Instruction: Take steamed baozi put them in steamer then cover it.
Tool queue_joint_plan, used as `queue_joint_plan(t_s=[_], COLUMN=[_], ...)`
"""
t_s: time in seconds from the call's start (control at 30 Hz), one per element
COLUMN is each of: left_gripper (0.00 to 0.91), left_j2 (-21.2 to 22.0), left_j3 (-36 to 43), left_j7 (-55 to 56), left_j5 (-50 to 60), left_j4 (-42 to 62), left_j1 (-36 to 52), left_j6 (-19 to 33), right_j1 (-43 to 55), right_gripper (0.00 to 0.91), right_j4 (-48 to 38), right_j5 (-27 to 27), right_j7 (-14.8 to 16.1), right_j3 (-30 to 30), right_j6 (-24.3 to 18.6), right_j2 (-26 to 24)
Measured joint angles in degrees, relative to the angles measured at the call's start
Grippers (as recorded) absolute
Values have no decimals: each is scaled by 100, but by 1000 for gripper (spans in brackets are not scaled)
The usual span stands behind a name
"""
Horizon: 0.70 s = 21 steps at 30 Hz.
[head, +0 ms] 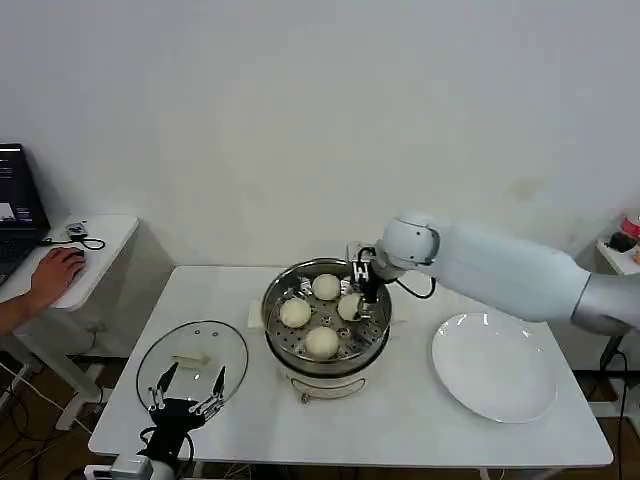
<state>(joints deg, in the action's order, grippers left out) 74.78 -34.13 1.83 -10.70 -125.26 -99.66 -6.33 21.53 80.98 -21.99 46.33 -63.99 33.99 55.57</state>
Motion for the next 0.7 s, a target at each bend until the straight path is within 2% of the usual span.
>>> queue_joint_plan(t_s=[0.27,0.4,0.5,0.7], left_gripper=[907,907,907,907], left_j2=[20,37,33,26], left_j3=[77,90,91,64], left_j7=[0,0,1,-5], left_j5=[12,15,27,102], left_j4=[62,68,103,149], left_j1=[65,60,57,93], left_j6=[0,6,26,53], right_j1=[-158,-506,-1002,-2614], right_gripper=[907,907,907,907], right_j4=[680,1118,1454,2057], right_j5=[-137,-171,-98,308], right_j7=[-488,-862,-1276,-2388], right_j3=[493,986,1583,3243], right_j6=[13,-8,-98,-648], right_j2=[-470,-837,-1118,-1428])
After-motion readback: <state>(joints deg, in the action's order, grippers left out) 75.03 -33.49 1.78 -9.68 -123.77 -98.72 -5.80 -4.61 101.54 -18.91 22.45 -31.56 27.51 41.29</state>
